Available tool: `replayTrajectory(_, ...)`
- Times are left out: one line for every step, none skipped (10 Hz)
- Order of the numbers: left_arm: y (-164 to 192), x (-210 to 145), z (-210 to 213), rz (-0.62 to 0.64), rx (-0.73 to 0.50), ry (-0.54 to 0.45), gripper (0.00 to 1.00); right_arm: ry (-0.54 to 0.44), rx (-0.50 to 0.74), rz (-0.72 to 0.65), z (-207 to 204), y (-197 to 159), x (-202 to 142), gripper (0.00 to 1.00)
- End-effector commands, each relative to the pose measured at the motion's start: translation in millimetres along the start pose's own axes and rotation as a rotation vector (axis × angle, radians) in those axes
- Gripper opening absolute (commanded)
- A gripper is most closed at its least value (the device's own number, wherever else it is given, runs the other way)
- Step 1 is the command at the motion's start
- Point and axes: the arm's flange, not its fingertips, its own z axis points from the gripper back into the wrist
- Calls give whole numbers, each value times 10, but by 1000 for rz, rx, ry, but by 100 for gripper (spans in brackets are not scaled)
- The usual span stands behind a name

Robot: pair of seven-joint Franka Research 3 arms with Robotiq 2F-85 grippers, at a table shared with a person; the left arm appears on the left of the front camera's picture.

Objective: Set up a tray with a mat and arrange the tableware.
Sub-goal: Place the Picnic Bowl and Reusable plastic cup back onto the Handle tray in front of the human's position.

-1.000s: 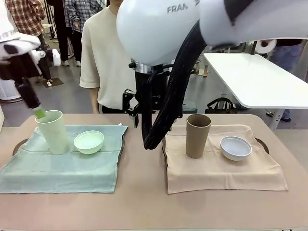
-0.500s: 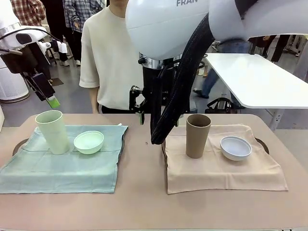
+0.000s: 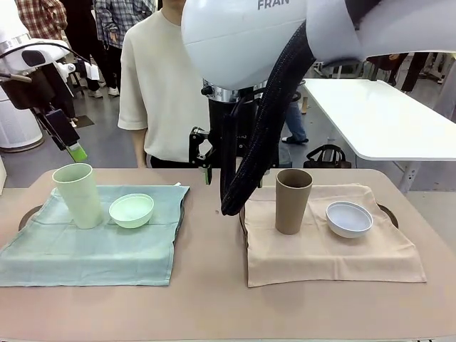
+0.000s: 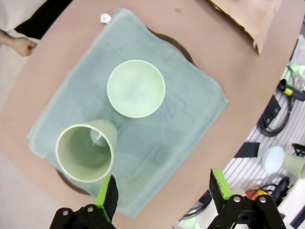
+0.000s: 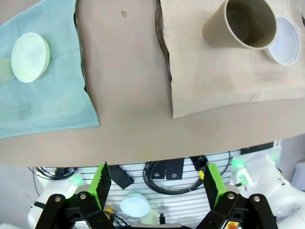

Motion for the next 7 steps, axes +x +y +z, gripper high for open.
replayTrajectory(-11, -43, 13, -18, 6, 9, 100, 9, 5, -18, -1, 5, -20, 100)
replayTrajectory(-11, -43, 13, -18, 6, 9, 100, 9, 5, -18, -1, 5, -20, 100)
replayTrajectory(-11, -43, 13, -18, 6, 9, 100, 9, 5, -18, -1, 5, -20, 100)
replayTrajectory(-11, -43, 13, -18, 6, 9, 100, 9, 5, -18, -1, 5, -20, 100)
replayTrajectory(0, 0, 0, 0, 0, 0, 100, 0, 0, -1, 0, -1, 2, 100)
replayTrajectory(-126, -52, -113, 146, 95, 60, 100, 4, 26, 27, 49, -273, 47, 100)
replayTrajectory(-265, -87, -179, 268, 98, 91, 100, -4, 39, 40, 129, -537, 38, 100)
